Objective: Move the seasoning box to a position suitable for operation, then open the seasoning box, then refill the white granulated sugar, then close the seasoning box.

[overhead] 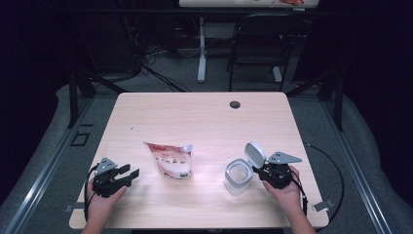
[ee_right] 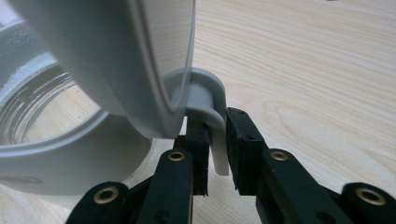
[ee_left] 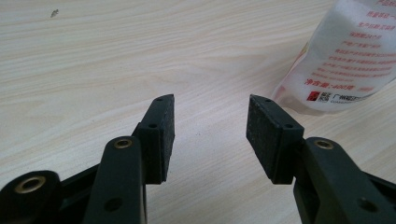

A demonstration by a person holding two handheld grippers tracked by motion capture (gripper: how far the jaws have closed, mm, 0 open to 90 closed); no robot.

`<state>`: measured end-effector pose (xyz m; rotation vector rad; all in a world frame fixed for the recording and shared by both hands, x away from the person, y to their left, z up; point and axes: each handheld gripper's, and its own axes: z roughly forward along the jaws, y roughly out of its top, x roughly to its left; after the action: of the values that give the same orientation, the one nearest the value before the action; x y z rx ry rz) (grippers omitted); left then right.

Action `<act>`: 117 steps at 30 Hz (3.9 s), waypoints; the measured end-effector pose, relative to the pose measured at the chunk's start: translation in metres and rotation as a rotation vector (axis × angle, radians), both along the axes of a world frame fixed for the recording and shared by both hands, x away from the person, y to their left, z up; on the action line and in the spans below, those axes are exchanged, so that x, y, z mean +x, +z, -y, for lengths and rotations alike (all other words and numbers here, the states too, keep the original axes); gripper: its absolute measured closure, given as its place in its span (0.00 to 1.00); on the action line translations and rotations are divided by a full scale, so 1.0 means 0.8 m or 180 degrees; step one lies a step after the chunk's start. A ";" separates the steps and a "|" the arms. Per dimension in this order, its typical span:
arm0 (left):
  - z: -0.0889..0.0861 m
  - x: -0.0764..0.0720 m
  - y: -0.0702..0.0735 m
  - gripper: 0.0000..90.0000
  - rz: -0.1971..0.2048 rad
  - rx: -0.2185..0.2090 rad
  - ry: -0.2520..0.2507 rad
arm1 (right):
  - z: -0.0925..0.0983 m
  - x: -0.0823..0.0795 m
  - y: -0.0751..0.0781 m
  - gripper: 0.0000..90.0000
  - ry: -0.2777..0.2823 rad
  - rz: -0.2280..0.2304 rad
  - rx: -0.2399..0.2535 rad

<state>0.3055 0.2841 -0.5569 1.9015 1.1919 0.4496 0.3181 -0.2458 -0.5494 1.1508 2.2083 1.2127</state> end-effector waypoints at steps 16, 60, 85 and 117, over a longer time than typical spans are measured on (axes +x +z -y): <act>0.001 0.000 -0.001 0.58 0.0003 -0.0004 -0.0001 | -0.004 -0.003 -0.001 0.88 0.0184 0.0005 0.0036; 0.029 0.008 0.079 0.50 0.0217 -0.0248 -0.0578 | 0.036 -0.053 0.026 0.75 -0.0130 0.0036 0.0031; 0.067 0.031 0.134 0.62 0.0402 -0.0384 -0.1001 | 0.063 -0.071 0.034 0.64 -0.0374 0.0180 0.0257; 0.064 0.019 0.131 0.82 0.0359 -0.0172 -0.1003 | 0.009 -0.085 0.136 0.78 0.0089 0.0483 0.0326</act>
<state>0.3207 0.2328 -0.4518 1.9465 0.8050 0.3437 0.2503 -0.2530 -0.4408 1.0323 2.0777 1.3912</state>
